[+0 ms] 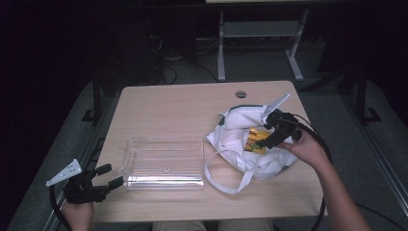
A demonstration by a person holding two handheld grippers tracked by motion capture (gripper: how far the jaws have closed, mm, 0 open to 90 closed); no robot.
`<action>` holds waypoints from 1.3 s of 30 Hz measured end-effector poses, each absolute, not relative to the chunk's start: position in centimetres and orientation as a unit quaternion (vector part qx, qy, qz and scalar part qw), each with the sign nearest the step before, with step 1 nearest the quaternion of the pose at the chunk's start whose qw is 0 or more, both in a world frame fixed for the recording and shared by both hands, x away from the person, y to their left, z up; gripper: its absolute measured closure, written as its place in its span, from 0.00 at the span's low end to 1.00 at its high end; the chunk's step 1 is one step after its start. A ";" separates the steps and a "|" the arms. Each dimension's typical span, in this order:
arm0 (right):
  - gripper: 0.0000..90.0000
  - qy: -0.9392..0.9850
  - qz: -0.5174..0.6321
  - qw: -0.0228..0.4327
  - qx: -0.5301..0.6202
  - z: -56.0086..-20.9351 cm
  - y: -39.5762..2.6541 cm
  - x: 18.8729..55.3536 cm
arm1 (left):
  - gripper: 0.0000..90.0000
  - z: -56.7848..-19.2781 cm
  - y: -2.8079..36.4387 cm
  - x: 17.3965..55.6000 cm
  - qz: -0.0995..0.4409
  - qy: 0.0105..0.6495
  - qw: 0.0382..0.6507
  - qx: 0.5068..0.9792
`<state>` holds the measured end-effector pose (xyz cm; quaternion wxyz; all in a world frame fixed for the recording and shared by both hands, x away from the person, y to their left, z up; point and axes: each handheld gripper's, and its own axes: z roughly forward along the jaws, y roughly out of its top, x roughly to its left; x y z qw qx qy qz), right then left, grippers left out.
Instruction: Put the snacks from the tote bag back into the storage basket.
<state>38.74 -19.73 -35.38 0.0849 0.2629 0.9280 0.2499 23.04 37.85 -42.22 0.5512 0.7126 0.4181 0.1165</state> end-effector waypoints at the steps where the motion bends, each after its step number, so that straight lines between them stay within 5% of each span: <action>1: 0.24 0.928 0.249 0.086 0.262 -35.5 -19.6 38.9 | 0.14 -42.2 37.8 23.0 0.117 0.418 0.551 0.713; 39: 0.46 0.947 0.199 0.068 0.244 -37.5 -17.8 40.7 | 0.14 -42.2 37.9 23.1 0.115 0.419 0.552 0.712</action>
